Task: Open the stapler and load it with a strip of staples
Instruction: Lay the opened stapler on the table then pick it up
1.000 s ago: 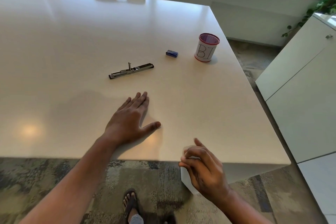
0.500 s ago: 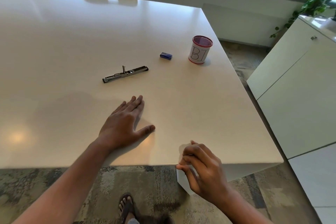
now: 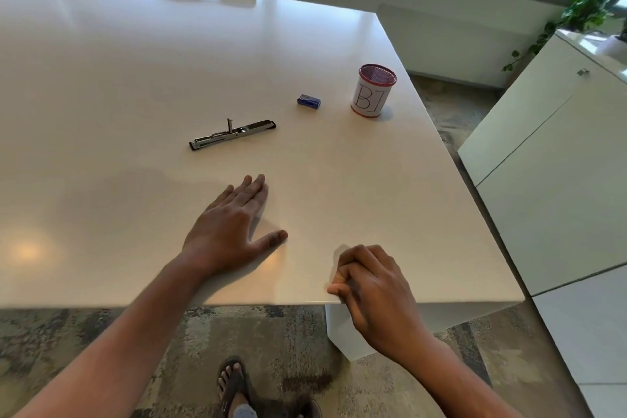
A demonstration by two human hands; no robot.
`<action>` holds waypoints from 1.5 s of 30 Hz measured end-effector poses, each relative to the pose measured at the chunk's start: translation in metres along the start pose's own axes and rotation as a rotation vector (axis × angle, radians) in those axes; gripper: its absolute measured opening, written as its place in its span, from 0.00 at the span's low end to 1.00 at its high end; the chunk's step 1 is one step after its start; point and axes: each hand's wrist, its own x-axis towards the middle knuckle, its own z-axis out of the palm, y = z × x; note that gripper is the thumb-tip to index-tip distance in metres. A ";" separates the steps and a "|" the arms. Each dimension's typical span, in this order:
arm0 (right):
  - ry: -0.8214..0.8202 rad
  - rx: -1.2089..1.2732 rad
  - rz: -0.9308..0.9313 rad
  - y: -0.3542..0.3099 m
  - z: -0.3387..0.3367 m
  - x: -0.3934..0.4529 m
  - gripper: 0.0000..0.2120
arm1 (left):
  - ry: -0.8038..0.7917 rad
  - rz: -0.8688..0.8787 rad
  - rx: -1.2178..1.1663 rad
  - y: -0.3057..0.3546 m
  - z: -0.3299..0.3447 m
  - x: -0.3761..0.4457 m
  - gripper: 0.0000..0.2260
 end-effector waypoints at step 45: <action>0.389 1.242 0.715 0.123 -0.027 0.220 0.02 | -0.055 0.194 0.018 0.009 0.032 0.146 0.47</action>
